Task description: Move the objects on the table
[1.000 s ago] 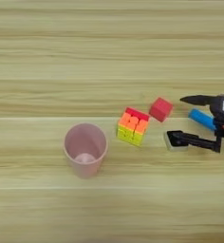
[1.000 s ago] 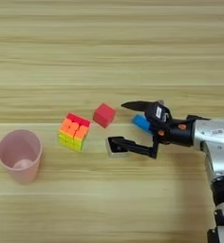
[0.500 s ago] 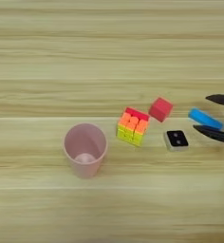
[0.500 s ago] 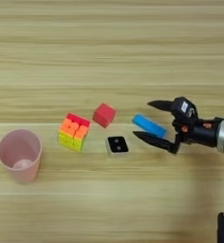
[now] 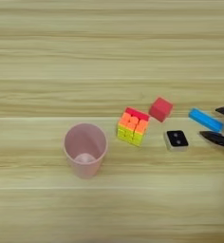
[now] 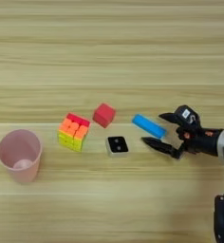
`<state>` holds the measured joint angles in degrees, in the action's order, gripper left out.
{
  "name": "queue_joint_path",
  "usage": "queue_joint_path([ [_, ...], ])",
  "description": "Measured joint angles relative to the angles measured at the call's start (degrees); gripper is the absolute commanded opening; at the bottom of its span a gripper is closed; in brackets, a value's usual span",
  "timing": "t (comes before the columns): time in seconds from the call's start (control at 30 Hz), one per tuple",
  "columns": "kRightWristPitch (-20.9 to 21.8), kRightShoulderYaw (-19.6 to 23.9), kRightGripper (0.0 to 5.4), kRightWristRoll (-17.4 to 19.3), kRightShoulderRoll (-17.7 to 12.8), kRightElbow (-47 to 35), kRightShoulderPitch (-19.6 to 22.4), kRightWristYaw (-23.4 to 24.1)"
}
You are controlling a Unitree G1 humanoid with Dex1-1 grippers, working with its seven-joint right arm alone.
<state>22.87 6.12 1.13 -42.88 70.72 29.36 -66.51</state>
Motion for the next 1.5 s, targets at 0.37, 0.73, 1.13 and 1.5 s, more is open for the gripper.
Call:
queue_joint_path([
  [0.37, -0.7, -0.5, 3.39, -1.5, 0.7, 2.3, 1.6, 2.6],
  [0.73, -2.3, 0.0, 2.23, -1.0, 1.2, 2.9, 1.7, 1.2],
  [1.13, -4.6, 0.6, 1.42, 0.2, 1.8, 3.2, 1.8, -0.5],
  [1.5, -5.9, 2.3, 1.42, 1.9, 3.3, 2.6, 1.8, -2.0],
])
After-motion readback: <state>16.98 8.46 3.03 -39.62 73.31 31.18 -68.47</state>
